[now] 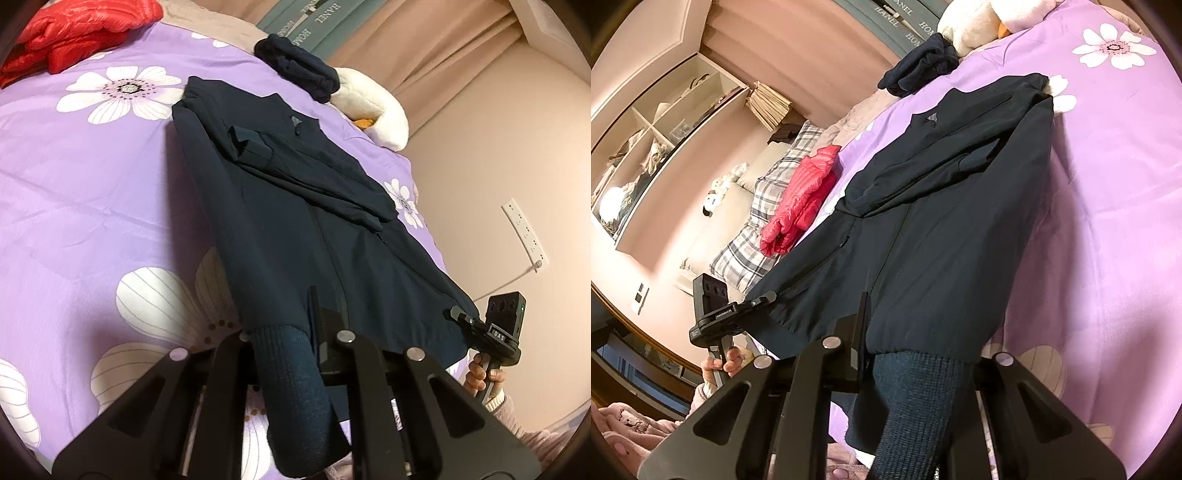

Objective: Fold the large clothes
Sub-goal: 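Lift the held hem with both tools and fold it toward the collar, then carry the hem over and lower it onto the collar end with both tools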

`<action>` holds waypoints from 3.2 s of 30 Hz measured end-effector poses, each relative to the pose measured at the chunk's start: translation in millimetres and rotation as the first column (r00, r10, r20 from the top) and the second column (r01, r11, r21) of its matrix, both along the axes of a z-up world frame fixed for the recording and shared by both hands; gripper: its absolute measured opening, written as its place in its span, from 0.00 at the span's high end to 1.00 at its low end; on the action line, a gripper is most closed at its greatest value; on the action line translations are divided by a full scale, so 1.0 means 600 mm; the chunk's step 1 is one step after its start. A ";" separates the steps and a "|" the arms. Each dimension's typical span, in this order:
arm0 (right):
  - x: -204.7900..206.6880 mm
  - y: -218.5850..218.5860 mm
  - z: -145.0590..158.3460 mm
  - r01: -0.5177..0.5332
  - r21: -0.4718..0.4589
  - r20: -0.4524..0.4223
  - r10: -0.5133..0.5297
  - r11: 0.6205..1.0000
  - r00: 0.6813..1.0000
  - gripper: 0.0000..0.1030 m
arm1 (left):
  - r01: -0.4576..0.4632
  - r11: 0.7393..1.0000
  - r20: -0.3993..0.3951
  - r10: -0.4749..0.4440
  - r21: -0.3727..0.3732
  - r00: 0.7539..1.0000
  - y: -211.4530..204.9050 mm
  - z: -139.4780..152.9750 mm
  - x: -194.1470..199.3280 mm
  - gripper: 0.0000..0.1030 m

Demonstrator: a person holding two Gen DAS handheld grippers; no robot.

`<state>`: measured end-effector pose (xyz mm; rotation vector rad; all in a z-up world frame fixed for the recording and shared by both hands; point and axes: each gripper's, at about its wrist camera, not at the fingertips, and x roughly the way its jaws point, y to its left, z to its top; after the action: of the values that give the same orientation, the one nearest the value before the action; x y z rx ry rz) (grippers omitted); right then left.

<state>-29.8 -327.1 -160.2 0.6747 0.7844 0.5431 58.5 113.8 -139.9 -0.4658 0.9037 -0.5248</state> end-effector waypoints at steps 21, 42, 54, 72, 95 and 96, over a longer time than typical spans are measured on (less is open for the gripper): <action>-0.005 -0.014 0.055 -0.036 0.044 0.088 0.032 0.998 0.996 0.87 | 0.048 0.998 0.084 -0.045 -0.035 0.995 0.003 0.052 -0.030 0.91; -0.069 -0.009 0.186 -0.106 0.041 0.307 0.089 0.994 0.948 0.87 | 0.099 0.991 0.241 -0.074 -0.092 0.968 0.013 0.170 -0.120 0.91; -0.114 0.001 0.253 -0.170 0.021 0.434 0.144 0.985 0.889 0.87 | 0.130 0.983 0.352 -0.078 -0.127 0.933 0.020 0.238 -0.171 0.91; -0.089 -0.016 0.246 -0.120 0.034 0.404 0.096 0.992 0.910 0.87 | 0.110 0.983 0.334 -0.055 -0.148 0.941 0.028 0.232 -0.140 0.90; 0.004 -0.045 0.185 0.100 0.041 0.285 -0.108 0.994 0.952 0.87 | 0.011 0.986 0.287 0.039 -0.169 0.957 0.044 0.199 -0.036 0.90; 0.009 -0.046 0.182 0.103 0.039 0.282 -0.110 0.994 0.953 0.87 | 0.010 0.986 0.287 0.038 -0.165 0.957 0.042 0.198 -0.030 0.90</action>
<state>-24.6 -354.5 -50.8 0.6402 0.4703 0.5374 40.6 138.9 -20.9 -0.5295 0.5778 -0.6395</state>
